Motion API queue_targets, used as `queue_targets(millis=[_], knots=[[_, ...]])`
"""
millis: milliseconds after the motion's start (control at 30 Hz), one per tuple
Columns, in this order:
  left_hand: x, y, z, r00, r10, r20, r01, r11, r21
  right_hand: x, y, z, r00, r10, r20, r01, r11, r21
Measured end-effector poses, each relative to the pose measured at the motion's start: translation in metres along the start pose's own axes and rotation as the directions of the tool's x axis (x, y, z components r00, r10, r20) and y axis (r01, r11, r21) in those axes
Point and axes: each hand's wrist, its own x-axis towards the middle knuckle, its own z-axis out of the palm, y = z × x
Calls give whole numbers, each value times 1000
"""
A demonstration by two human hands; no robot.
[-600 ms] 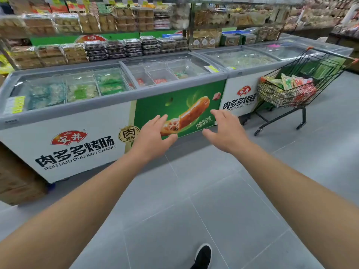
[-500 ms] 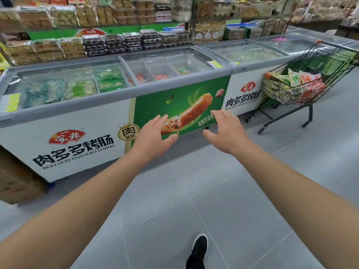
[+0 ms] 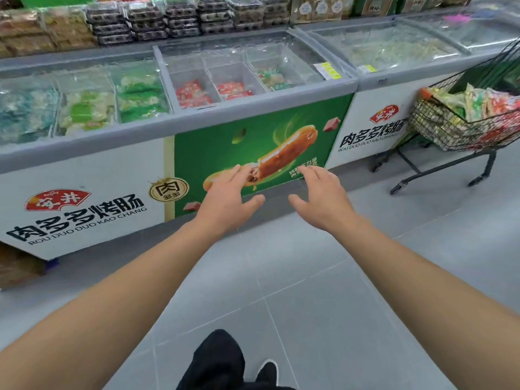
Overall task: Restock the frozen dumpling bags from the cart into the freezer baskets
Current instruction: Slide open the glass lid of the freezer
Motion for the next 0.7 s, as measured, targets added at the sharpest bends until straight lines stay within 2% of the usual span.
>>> queue_targets(millis=[267, 467, 700], knots=[[156, -21, 27, 998, -18, 62, 18, 1000, 3, 146, 44, 8, 998, 31, 56, -29, 999, -21], [271, -42, 38, 986, -12, 165, 10, 1000, 13, 252, 75, 17, 985, 124, 118, -127, 992, 17], [400, -29, 50, 975, 13, 220, -25, 998, 49, 359, 132, 14, 974, 174, 146, -180, 983, 26]])
